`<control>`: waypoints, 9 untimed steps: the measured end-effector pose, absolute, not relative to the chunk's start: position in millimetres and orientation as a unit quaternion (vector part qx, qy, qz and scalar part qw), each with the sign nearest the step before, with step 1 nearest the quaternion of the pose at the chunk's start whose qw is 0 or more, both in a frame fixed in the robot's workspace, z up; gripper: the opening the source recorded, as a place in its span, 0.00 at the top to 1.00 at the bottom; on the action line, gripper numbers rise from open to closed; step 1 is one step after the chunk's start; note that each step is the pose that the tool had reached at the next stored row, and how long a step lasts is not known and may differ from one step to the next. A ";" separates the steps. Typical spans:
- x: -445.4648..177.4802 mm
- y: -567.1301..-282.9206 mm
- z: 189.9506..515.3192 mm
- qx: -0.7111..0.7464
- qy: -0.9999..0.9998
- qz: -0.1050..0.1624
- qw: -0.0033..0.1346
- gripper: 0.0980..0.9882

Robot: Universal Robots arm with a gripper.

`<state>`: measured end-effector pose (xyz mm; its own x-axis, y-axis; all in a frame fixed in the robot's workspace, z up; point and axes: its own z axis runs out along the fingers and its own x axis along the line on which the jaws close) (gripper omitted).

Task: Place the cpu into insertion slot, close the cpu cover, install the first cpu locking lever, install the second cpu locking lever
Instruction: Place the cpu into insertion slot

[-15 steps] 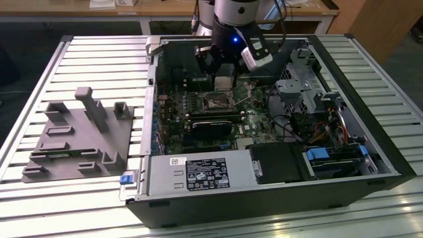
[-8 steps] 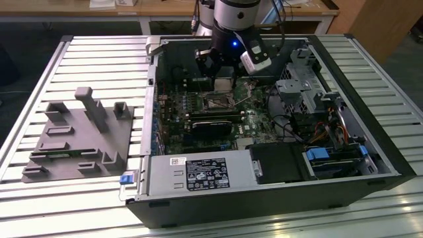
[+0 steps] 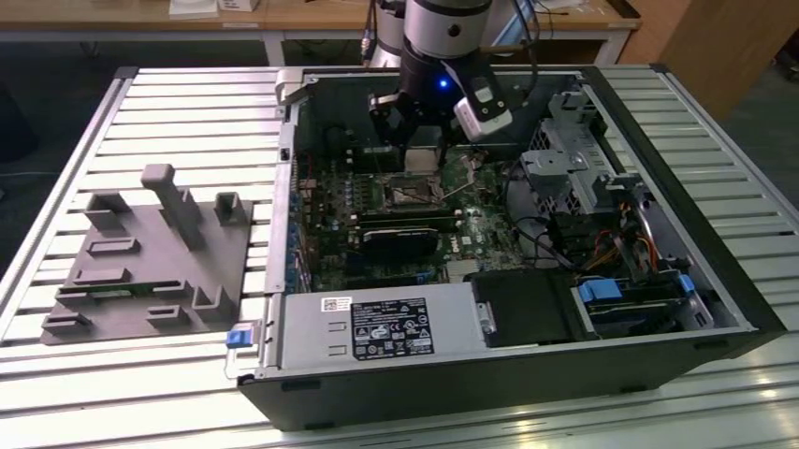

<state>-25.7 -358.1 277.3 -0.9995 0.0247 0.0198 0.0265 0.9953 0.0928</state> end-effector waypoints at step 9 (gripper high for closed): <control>-25.8 -356.8 274.8 -0.013 -0.999 -0.047 0.009 0.50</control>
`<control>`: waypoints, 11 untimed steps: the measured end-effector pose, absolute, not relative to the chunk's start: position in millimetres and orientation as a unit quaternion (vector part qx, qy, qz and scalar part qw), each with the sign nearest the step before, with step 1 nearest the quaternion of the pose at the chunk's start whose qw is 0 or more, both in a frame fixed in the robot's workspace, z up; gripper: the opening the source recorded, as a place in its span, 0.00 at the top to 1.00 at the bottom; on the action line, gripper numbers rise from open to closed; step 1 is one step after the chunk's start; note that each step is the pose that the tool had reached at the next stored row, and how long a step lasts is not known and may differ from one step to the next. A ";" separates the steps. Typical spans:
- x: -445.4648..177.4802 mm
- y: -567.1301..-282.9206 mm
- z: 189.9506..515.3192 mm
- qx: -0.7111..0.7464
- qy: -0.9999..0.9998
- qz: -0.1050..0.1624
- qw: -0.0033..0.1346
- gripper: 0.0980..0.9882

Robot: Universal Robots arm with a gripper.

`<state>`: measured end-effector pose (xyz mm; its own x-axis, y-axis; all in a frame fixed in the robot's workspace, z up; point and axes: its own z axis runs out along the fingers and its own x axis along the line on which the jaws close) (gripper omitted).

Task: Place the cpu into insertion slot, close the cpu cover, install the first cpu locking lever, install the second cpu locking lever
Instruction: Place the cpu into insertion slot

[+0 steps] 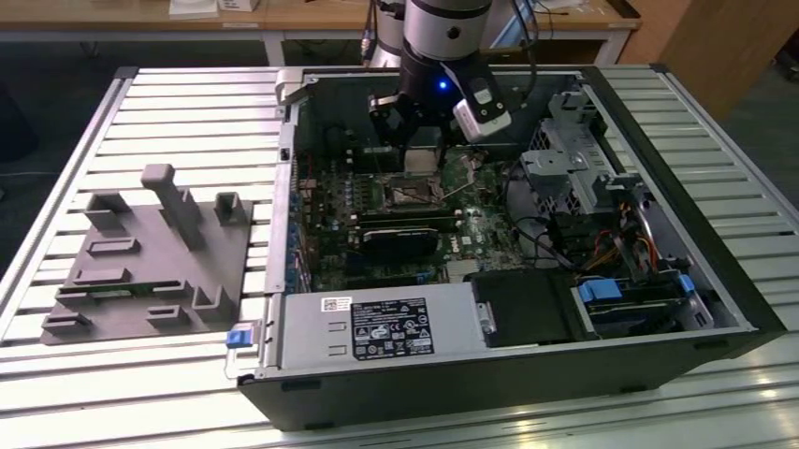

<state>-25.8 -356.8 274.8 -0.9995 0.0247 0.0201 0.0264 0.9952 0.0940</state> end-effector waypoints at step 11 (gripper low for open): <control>-25.7 -356.8 274.4 -0.050 -0.998 -0.048 0.008 0.50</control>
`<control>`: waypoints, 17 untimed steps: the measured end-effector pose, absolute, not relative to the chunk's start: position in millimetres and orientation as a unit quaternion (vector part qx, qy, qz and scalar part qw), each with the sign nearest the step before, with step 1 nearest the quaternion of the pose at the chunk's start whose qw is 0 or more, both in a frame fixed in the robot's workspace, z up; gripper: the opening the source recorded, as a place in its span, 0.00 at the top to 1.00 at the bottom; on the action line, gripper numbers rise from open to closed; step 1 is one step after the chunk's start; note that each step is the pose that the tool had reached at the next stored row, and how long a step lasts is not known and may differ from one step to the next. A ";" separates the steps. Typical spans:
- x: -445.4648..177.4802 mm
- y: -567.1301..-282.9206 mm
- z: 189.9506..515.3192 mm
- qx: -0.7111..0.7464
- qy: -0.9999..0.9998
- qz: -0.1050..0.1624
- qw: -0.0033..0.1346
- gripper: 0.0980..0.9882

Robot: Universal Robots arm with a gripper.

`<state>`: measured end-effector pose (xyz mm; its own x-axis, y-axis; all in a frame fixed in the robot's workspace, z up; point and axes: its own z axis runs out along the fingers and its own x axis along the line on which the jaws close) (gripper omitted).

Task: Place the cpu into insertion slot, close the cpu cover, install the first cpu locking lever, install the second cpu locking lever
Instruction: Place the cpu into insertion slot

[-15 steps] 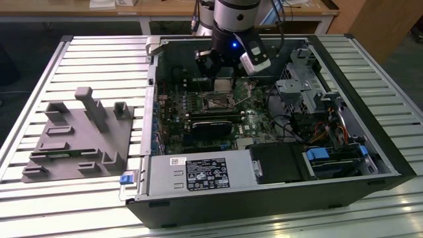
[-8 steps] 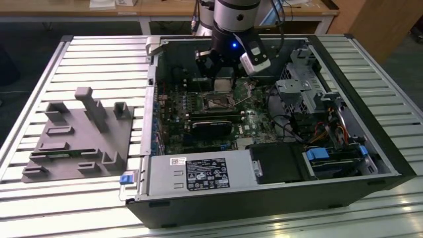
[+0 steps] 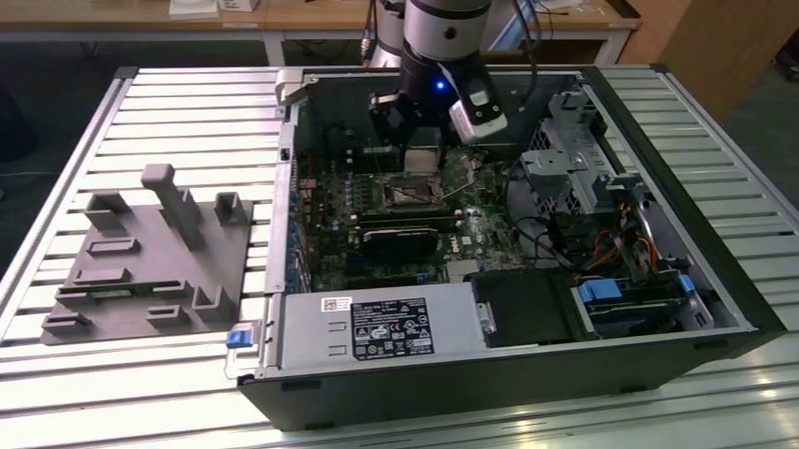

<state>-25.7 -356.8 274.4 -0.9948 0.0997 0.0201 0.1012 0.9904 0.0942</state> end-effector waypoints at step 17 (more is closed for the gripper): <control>-25.8 -356.8 272.0 -0.203 -0.978 -0.048 0.000 0.50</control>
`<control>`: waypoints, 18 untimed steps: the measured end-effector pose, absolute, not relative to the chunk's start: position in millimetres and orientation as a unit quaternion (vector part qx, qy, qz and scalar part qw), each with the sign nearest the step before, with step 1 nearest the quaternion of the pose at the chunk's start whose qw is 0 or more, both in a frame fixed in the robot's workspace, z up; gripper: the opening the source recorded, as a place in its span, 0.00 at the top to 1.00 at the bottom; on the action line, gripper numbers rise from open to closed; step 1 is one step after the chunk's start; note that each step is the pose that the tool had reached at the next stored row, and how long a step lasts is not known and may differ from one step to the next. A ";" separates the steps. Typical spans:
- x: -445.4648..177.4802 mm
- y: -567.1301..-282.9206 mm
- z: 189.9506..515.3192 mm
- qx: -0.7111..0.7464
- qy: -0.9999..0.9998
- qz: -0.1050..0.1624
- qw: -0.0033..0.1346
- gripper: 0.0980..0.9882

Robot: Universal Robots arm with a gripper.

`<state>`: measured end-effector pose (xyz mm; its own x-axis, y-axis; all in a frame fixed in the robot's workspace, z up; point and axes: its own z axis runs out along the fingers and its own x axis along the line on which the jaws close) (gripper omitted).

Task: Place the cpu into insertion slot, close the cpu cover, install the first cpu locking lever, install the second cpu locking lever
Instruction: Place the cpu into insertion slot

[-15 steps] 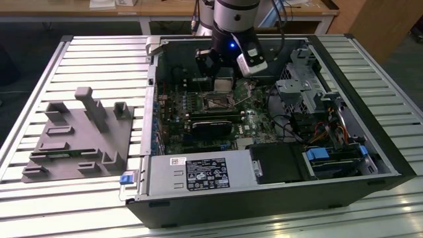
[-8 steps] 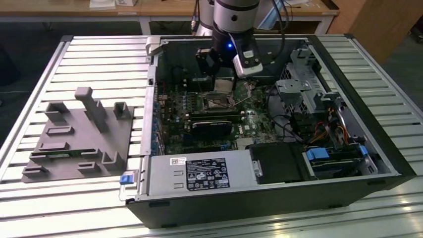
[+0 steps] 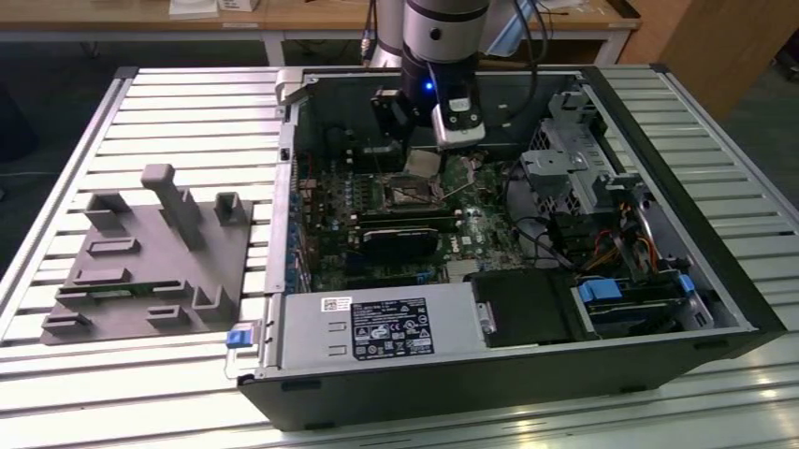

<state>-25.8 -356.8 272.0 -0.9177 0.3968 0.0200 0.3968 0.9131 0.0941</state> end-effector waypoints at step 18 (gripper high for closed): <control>-25.7 -356.8 269.6 -0.359 -0.932 -0.048 -0.008 0.50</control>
